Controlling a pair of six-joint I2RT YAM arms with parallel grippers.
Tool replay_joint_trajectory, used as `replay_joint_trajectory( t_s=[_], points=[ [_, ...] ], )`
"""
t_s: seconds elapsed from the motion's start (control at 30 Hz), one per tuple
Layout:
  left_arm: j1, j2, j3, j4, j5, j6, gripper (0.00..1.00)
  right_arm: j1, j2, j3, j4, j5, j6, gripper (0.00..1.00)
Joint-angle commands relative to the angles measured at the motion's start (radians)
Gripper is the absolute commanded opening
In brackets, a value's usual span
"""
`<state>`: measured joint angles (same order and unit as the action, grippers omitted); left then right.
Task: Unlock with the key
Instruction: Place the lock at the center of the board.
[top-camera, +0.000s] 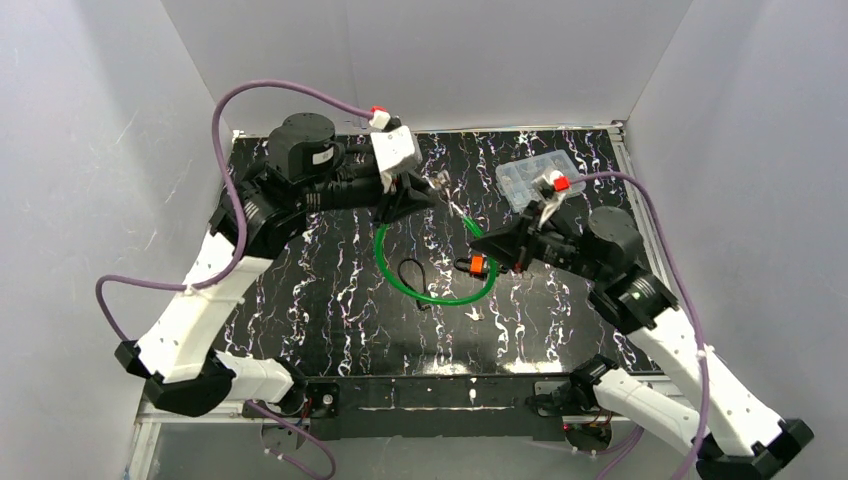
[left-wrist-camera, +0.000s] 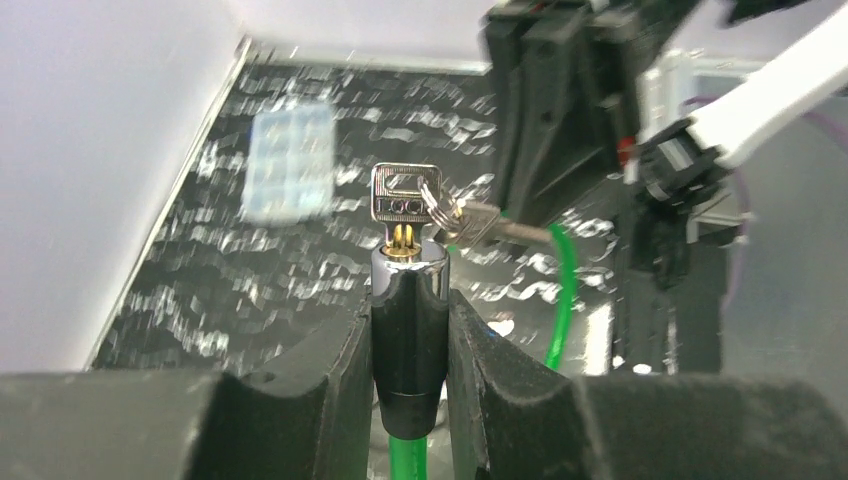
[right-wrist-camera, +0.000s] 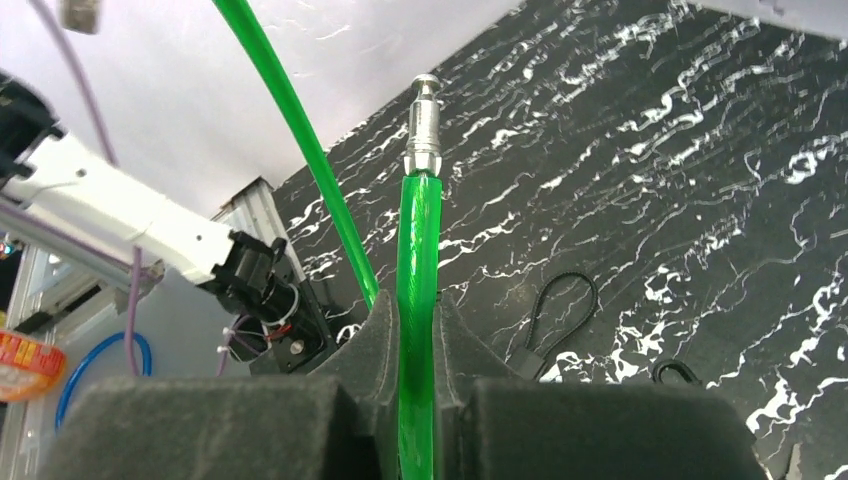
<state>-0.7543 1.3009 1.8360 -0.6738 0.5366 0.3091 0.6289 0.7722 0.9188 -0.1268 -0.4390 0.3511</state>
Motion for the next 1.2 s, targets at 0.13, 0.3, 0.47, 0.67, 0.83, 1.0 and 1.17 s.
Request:
replay_joint_trajectory(
  t_s=[0.13,0.3,0.47,0.67,0.83,1.0,1.17],
  points=[
    [0.286,0.019,-0.165,0.122,-0.013,0.014,0.00,0.003,0.229,0.074,0.162,0.145,0.111,0.01],
    [0.374,0.100,-0.185,0.178,-0.007,0.066,0.00,0.003,0.452,0.181,0.180,0.246,0.089,0.01],
    [0.427,0.265,-0.104,0.183,-0.046,0.068,0.00,0.001,0.680,0.264,0.292,0.343,0.101,0.01],
    [0.472,0.500,0.013,0.143,-0.105,0.094,0.00,-0.022,0.945,0.409,0.316,0.404,0.180,0.01],
    [0.499,0.640,0.063,0.128,-0.154,0.140,0.00,-0.041,1.106,0.541,0.264,0.412,0.254,0.01],
    [0.536,0.781,0.180,0.080,-0.188,0.145,0.01,-0.045,1.240,0.681,0.183,0.443,0.290,0.01],
    [0.545,0.850,0.190,0.070,-0.247,0.226,0.06,-0.051,1.325,0.768,0.133,0.502,0.345,0.01]
  ],
)
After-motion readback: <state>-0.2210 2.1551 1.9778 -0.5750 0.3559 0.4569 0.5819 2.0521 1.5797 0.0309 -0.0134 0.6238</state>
